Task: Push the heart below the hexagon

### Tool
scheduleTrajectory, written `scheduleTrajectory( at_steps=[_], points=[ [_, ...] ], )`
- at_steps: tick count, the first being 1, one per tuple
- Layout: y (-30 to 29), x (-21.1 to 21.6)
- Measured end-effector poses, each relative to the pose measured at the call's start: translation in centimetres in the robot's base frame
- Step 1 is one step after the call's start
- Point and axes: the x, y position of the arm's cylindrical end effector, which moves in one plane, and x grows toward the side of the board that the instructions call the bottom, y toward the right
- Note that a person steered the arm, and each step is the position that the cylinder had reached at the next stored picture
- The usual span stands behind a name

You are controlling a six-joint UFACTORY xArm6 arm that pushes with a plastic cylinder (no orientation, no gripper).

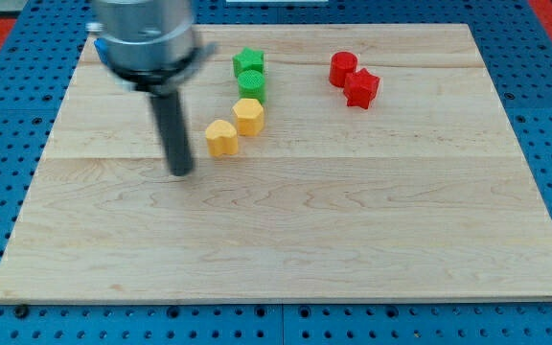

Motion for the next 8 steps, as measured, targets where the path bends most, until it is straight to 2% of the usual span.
scheduleTrajectory(
  at_steps=[1,2,3,6,7,8],
  points=[
    [-3.4,-3.9],
    [0.8,-4.5],
    [3.9,-3.5],
    [7.4,-0.8],
    [5.3,-0.3],
    [-3.9,-3.9]
  ],
)
